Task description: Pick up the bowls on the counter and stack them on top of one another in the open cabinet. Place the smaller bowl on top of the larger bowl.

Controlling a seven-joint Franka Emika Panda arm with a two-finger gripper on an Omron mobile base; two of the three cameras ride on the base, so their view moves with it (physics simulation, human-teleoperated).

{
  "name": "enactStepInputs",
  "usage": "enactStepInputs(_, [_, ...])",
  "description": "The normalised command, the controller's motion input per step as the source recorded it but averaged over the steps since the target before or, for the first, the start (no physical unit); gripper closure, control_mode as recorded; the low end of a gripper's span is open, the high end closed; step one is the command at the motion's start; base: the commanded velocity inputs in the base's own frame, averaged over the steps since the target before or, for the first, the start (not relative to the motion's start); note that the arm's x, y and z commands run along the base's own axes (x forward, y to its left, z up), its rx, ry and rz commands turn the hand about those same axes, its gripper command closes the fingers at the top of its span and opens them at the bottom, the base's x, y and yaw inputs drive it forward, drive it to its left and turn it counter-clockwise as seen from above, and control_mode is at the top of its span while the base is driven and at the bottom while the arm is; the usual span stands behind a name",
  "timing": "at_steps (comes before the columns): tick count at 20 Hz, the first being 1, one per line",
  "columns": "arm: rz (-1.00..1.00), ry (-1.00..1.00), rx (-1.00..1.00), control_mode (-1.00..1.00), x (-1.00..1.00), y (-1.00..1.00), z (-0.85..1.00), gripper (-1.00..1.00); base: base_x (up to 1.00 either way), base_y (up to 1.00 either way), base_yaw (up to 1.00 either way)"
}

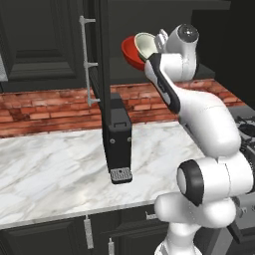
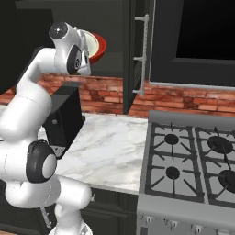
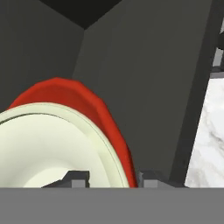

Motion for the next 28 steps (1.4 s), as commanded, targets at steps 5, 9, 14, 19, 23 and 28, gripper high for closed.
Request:
enactStepInputs(5, [0.0, 0.03, 0.0, -1.0, 0.75, 0.03, -0.16, 1.0, 0.0, 0.0, 0.0])
enactStepInputs(9, [0.0, 0.01, 0.0, -1.0, 0.68, 0.05, -0.24, 1.0, 0.0, 0.0, 0.0])
enactStepInputs(14, [0.0, 0.01, 0.0, -1.0, 0.65, 0.09, -0.32, 1.0, 0.0, 0.0, 0.0])
enactStepInputs(19, [0.0, 0.0, -0.01, -1.0, 0.43, 0.08, -0.25, 1.0, 0.0, 0.0, 0.0])
enactStepInputs(23, [-0.01, 0.0, 0.0, -1.0, 0.02, 0.0, 0.18, -1.0, 0.0, 0.0, 0.0])
enactStepInputs(28, [-0.04, 0.01, 0.0, -1.0, -0.18, -0.03, 0.84, -1.0, 0.0, 0.0, 0.0])
